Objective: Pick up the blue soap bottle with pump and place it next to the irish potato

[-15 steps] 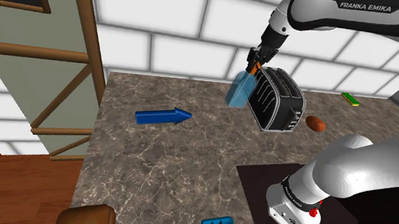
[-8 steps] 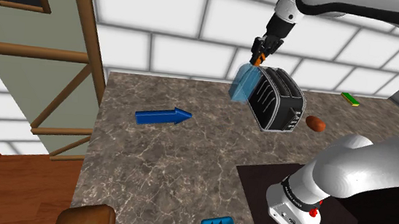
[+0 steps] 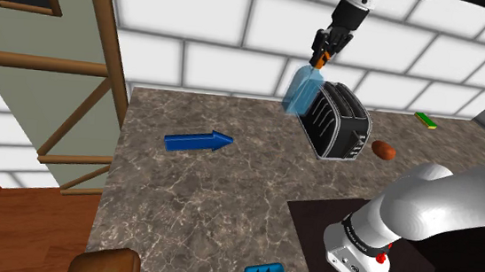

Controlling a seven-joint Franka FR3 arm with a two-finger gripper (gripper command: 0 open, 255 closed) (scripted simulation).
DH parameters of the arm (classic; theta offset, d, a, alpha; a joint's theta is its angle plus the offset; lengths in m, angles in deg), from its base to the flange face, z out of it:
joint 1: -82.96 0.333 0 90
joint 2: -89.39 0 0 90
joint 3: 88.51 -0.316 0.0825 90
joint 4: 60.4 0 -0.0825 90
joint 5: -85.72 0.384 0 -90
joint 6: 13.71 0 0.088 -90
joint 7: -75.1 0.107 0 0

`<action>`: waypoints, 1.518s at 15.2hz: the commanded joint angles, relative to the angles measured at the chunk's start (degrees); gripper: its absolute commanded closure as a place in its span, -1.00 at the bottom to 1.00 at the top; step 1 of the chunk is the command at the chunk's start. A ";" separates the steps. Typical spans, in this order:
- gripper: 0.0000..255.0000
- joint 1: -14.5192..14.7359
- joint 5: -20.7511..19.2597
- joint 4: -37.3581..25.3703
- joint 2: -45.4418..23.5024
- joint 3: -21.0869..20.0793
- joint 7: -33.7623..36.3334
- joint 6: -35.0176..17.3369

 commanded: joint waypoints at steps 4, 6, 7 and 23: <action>1.00 0.04 0.05 -4.61 -0.90 0.02 -0.01 3.72; 1.00 0.06 0.08 -6.53 -1.31 0.01 0.01 5.22; 1.00 0.07 0.09 -7.51 -1.54 0.00 0.02 5.97; 1.00 -4.64 -5.77 -3.50 10.27 10.36 -13.40 13.43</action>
